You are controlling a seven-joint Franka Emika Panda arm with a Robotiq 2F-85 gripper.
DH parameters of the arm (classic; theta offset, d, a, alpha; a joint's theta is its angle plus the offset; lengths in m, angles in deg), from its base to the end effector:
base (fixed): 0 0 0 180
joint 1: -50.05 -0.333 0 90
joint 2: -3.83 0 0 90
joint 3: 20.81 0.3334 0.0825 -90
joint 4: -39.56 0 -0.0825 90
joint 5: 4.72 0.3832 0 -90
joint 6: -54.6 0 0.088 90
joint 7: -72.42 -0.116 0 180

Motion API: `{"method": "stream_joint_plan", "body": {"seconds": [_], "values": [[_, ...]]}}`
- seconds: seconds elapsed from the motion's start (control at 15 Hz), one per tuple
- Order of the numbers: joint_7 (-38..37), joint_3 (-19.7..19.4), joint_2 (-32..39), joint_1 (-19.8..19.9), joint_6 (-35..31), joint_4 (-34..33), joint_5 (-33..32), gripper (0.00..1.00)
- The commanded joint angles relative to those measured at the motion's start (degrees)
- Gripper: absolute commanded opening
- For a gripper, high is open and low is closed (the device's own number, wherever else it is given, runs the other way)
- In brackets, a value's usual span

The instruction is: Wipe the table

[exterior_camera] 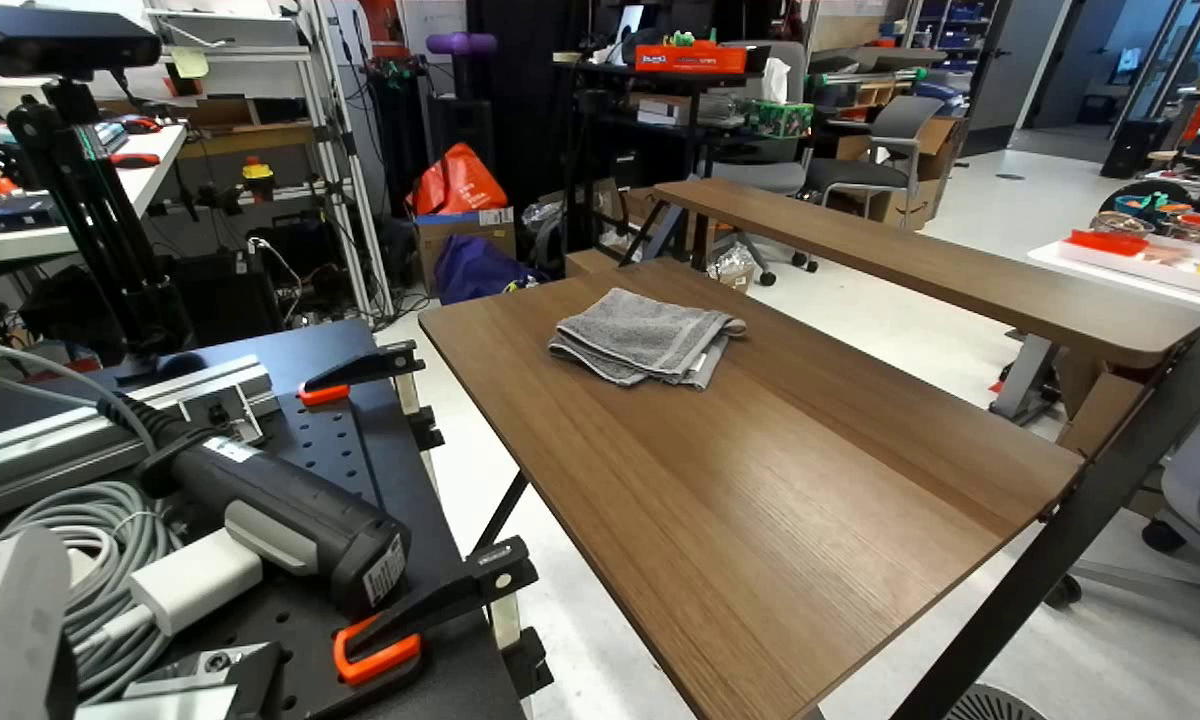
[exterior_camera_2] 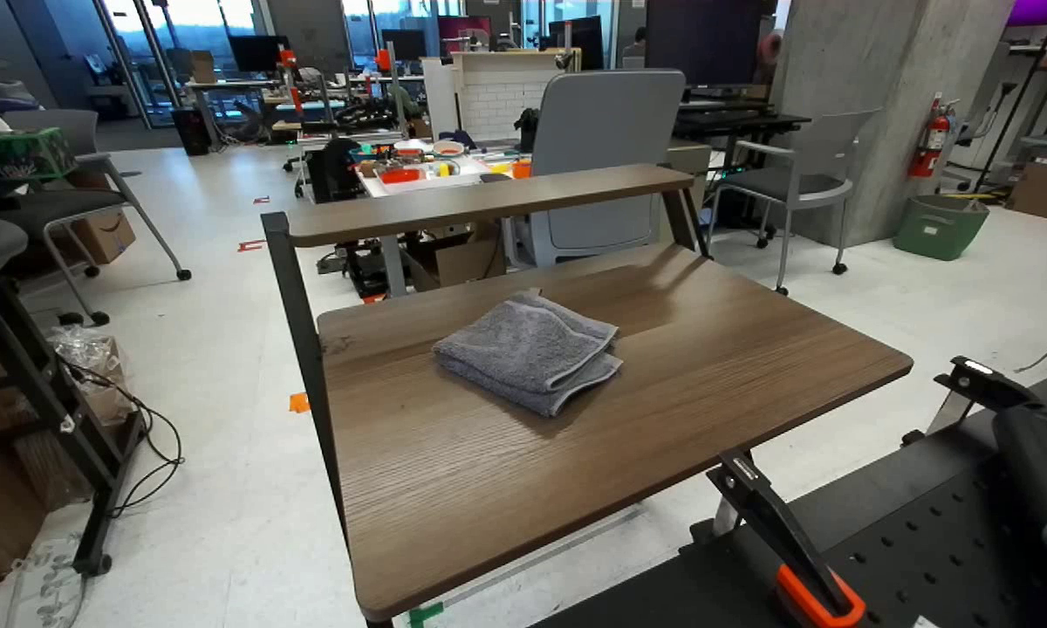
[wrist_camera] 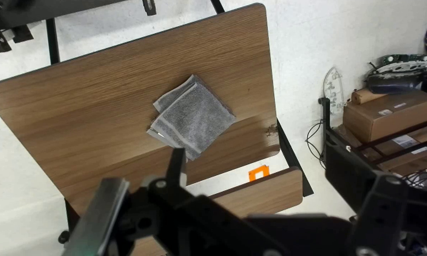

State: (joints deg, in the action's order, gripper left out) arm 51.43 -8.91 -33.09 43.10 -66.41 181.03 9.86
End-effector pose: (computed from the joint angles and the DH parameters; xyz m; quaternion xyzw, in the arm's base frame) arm 0.3504 0.1453 0.5408 -0.9854 0.0797 -0.1144 0.0975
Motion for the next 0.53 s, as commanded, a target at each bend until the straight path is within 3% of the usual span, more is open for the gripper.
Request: {"method": "stream_joint_plan", "body": {"seconds": [0.0, 0.2, 0.47], "values": [[0.05, 0.06, 0.01, 0.11, 0.12, -0.09, 0.04, 1.00], [-0.70, 0.19, 1.86, 0.74, -4.74, -0.04, 0.74, 1.00], [-3.53, 0.26, 8.35, 2.23, -16.29, -0.87, 1.15, 1.00]]}}
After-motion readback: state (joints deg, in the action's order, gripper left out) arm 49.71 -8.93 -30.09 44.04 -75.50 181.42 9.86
